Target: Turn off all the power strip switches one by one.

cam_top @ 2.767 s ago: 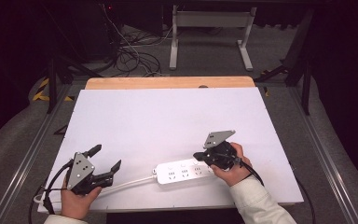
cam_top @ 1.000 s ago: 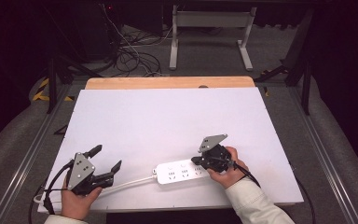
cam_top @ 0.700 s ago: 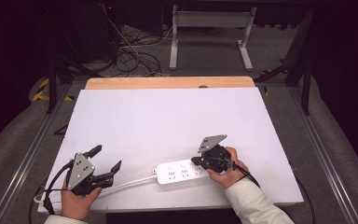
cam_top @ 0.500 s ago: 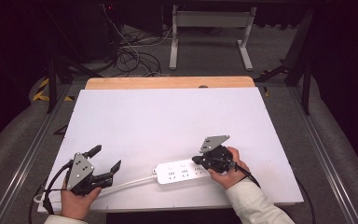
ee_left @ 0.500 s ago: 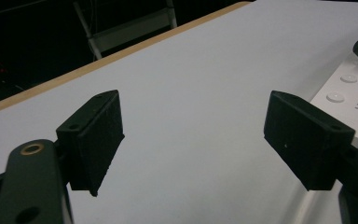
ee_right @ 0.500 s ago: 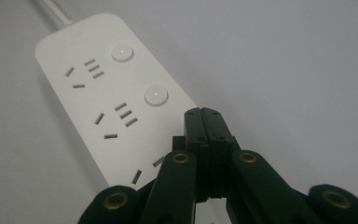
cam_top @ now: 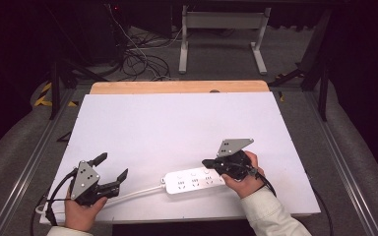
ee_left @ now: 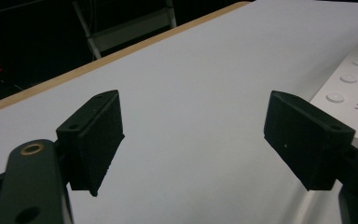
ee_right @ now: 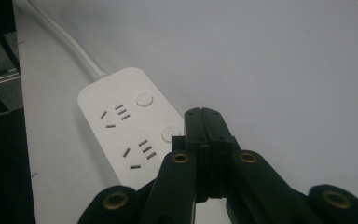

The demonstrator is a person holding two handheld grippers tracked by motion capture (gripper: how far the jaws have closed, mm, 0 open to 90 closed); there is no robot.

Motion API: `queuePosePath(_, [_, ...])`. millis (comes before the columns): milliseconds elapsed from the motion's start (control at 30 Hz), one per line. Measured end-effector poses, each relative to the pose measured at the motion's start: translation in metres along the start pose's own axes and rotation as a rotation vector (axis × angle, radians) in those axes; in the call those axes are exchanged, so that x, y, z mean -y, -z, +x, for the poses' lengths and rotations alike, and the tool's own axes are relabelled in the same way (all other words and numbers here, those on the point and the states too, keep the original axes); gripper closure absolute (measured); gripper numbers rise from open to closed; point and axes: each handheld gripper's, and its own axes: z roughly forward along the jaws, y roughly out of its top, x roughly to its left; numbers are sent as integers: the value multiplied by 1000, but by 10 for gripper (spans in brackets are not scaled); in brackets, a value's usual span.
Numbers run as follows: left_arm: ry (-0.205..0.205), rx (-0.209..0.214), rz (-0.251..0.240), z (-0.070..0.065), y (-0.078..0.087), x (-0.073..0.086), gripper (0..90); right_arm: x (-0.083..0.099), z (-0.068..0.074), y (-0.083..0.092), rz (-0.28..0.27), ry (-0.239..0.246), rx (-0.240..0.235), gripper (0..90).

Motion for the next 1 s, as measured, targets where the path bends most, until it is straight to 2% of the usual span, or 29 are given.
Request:
queuePosePath(200, [3, 2, 1, 0, 0, 0, 203, -3, 3, -5, 4, 11, -10, 900])
queuePosePath(500, [-6, 1, 4, 0, 0, 0, 203, -10, 11, -28, 39, 44, -44, 900])
queuePosePath(1000, [-7, 3, 2, 0, 0, 0, 202, -14, 16, -44, 72, 53, -60, 900])
